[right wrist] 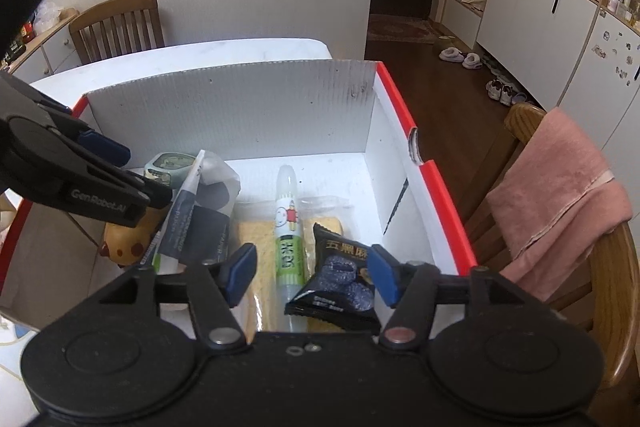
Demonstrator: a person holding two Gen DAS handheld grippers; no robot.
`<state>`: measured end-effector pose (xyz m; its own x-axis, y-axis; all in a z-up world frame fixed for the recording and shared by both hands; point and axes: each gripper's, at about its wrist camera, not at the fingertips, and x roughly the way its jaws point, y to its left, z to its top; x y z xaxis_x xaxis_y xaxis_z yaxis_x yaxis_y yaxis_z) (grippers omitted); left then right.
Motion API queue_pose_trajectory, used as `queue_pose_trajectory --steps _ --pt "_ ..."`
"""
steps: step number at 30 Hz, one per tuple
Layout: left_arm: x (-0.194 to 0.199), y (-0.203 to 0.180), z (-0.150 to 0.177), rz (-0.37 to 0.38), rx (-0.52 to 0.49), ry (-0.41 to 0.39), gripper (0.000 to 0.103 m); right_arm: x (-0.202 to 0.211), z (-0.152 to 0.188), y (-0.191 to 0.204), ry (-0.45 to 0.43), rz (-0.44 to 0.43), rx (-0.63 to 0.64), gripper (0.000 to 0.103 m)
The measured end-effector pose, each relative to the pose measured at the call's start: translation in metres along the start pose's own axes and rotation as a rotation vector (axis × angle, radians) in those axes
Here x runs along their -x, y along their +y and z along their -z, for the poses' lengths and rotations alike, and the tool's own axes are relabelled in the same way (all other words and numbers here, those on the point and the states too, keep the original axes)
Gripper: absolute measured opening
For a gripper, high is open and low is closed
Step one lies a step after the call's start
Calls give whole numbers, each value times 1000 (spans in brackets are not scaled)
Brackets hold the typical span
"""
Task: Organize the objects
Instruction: 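Open both tools to drop the tape and snack packet into the box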
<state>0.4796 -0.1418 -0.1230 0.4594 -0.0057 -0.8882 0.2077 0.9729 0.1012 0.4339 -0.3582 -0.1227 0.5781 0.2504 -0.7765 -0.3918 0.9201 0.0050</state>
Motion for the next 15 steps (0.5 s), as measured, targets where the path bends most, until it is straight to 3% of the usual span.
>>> queue_pose_trajectory --steps 7,10,15 --pt "27 4 10 21 16 -54 55 17 0 4 -30 -12 11 74" --pt "41 9 17 36 35 -86 68 27 -1 7 -42 -20 14 77" --pt "65 17 30 49 68 -128 68 46 -1 14 -66 -31 14 79"
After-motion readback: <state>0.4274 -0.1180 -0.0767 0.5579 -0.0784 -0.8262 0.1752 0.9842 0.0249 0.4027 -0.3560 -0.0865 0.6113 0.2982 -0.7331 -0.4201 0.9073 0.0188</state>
